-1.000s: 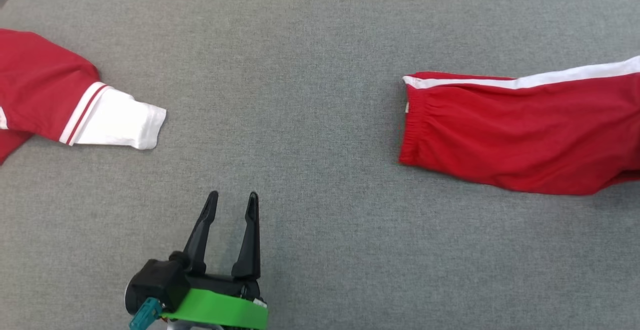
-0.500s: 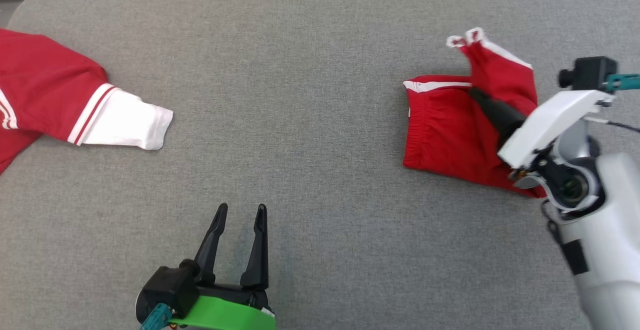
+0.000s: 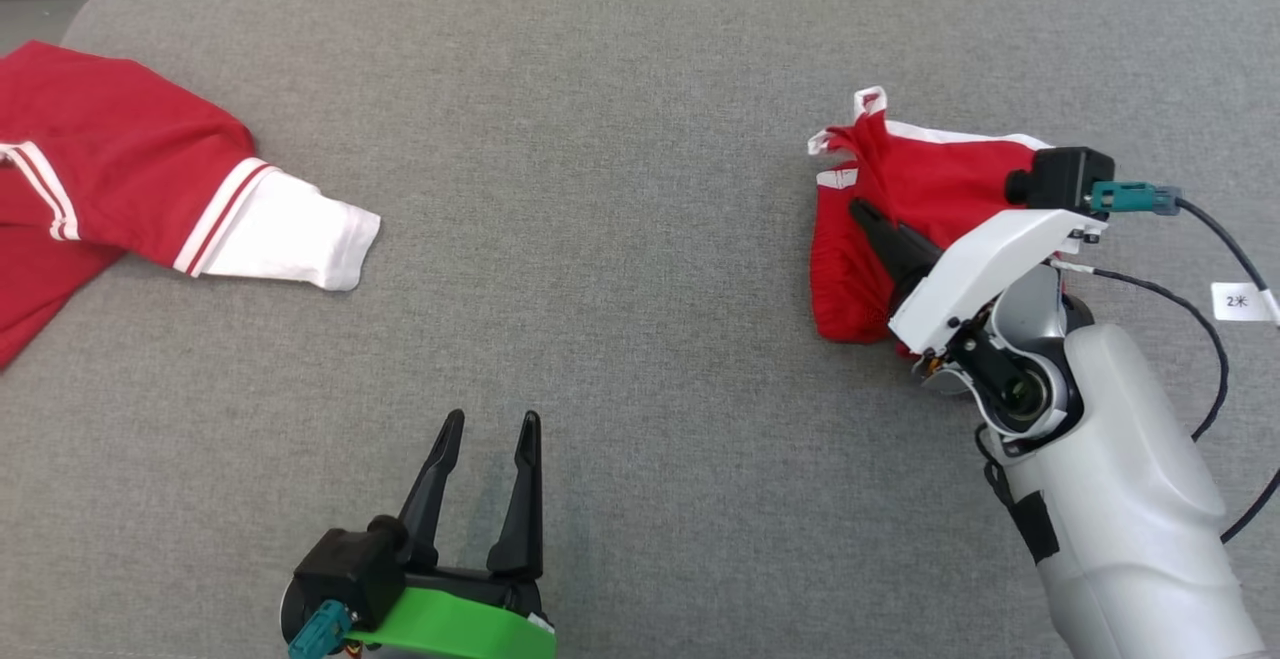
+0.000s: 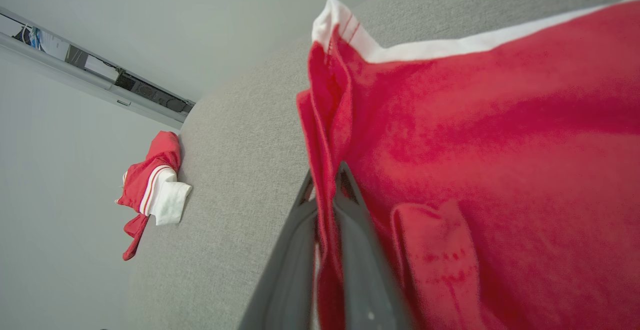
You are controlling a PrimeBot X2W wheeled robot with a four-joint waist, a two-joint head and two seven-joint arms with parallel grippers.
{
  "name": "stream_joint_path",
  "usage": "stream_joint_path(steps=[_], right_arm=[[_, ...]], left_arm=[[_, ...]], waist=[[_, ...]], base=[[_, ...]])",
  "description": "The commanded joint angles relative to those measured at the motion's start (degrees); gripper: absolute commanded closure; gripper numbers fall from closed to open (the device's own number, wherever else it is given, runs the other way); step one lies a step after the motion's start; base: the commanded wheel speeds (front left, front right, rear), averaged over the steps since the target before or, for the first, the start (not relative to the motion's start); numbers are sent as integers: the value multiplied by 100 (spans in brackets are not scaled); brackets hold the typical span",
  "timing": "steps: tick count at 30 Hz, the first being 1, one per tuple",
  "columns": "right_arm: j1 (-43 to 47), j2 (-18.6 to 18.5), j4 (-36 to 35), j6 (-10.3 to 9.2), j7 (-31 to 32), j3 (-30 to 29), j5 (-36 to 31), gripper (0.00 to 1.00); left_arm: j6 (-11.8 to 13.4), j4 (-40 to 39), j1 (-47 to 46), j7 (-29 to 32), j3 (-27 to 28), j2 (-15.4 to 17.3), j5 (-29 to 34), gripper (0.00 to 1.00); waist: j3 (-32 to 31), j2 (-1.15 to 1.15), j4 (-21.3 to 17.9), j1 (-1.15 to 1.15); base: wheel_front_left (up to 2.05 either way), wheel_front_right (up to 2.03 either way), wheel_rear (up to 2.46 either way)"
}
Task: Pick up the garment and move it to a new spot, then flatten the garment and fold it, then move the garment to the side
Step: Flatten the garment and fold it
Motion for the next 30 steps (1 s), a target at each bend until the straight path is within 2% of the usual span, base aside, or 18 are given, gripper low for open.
stream_joint_path(steps=[1,9,12,16,18,21,26,30], right_arm=[[4,13,-37,2,-92,124,45,0],[546,-13,-797,2,-664,876,359,0],[852,-464,-1103,-3,-1231,1110,-183,0],[1309,-963,-1152,2,-2226,1237,-1175,0],[1547,-1243,-1041,-4,-2742,1105,-1682,0],[1949,-1414,-805,-3,-3373,802,-2297,0],[2495,-1443,-618,-3,-3627,202,-2687,0],[2797,-1274,-583,-2,-3623,-229,-2885,0]], left_arm=[[-21,8,-22,-16,2,14,-22,0],[-37,54,225,-17,163,15,69,0],[-48,42,330,-12,257,15,78,0],[-96,13,532,-10,459,17,115,0],[-124,-7,649,-10,561,16,161,0],[-152,-76,804,-10,713,16,197,0],[-168,-192,1048,-9,939,15,239,0],[-181,-205,1091,-9,1033,15,261,0]], waist=[[-59,0,5,0],[-420,0,-220,0],[-622,0,-358,0],[-966,0,-545,0],[-1126,0,-617,0],[-1347,0,-682,0],[-1562,0,-741,0],[-1569,0,-731,0]], base=[[0,0,0],[0,0,0],[0,0,0],[0,0,0],[0,0,0],[0,0,0],[0,0,0],[0,0,0]])
